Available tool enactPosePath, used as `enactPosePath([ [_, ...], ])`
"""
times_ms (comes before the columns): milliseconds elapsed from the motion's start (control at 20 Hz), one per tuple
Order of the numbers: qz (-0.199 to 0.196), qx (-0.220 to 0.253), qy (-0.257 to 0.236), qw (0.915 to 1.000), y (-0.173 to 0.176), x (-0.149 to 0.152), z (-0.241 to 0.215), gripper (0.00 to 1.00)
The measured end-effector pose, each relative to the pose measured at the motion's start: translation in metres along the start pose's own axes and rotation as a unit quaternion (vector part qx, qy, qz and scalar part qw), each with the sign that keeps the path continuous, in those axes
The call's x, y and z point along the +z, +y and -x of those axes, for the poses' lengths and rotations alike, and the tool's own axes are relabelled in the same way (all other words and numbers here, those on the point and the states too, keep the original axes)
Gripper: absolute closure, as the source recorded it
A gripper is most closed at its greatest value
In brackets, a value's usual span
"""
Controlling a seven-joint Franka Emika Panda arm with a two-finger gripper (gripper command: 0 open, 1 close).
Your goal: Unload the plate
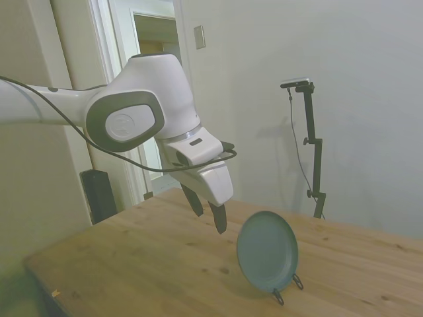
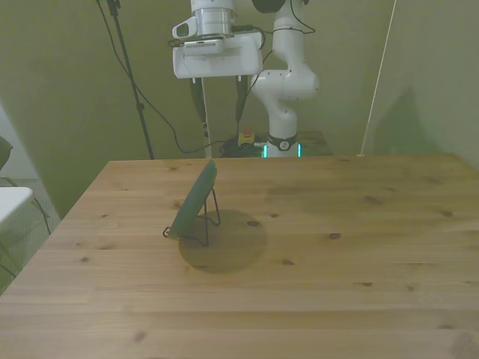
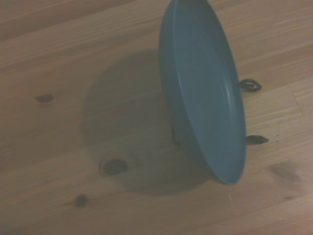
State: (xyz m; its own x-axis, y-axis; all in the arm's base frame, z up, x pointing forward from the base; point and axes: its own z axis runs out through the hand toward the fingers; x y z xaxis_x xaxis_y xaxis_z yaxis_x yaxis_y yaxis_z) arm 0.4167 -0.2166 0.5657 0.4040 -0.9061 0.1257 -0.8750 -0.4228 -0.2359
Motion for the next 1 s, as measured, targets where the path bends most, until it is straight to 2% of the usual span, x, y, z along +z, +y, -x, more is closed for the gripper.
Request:
enactPosePath([
  [250,-0.012,0.014,0.0,0.9998,0.001,0.002,-0.012,0.0],
  [550,-0.043,0.032,-0.023,0.9983,-0.003,0.022,-0.082,0.0],
  [800,-0.077,-0.008,-0.053,0.9956,-0.027,0.033,-0.118,0.0],
  [1000,-0.115,-0.047,-0.098,0.9873,-0.044,0.045,-0.137,0.0],
])
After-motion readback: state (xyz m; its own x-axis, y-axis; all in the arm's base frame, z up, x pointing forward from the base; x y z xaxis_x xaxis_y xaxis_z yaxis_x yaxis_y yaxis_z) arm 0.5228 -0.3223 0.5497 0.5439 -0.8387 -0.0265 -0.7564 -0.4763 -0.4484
